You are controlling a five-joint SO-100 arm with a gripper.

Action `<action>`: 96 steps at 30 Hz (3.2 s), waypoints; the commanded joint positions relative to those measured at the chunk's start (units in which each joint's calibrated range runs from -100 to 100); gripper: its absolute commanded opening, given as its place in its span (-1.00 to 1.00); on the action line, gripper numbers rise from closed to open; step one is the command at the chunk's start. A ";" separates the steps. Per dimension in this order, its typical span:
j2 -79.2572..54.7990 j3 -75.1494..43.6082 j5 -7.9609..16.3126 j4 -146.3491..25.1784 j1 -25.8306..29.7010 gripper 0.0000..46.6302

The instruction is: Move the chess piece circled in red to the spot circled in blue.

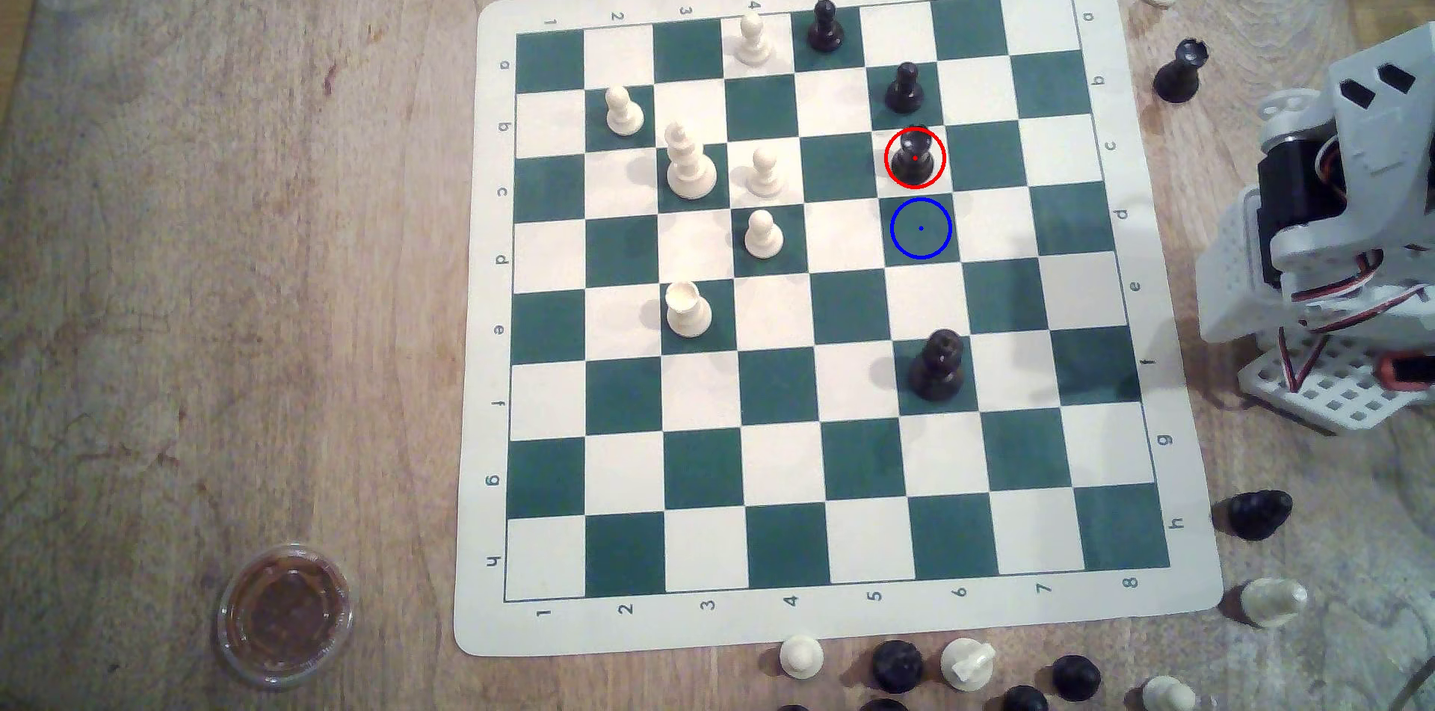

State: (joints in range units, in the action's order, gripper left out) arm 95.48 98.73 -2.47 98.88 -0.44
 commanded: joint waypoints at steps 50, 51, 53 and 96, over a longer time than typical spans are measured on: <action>-14.24 -41.44 8.64 -172.19 -13.44 -0.87; -15.00 -40.44 8.74 -171.45 -14.07 -0.78; -15.25 -37.90 9.47 -169.07 -14.69 -0.58; -66.36 -47.69 8.74 -149.09 -18.99 -0.30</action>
State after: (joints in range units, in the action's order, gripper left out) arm 30.79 56.98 6.47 -51.79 -19.32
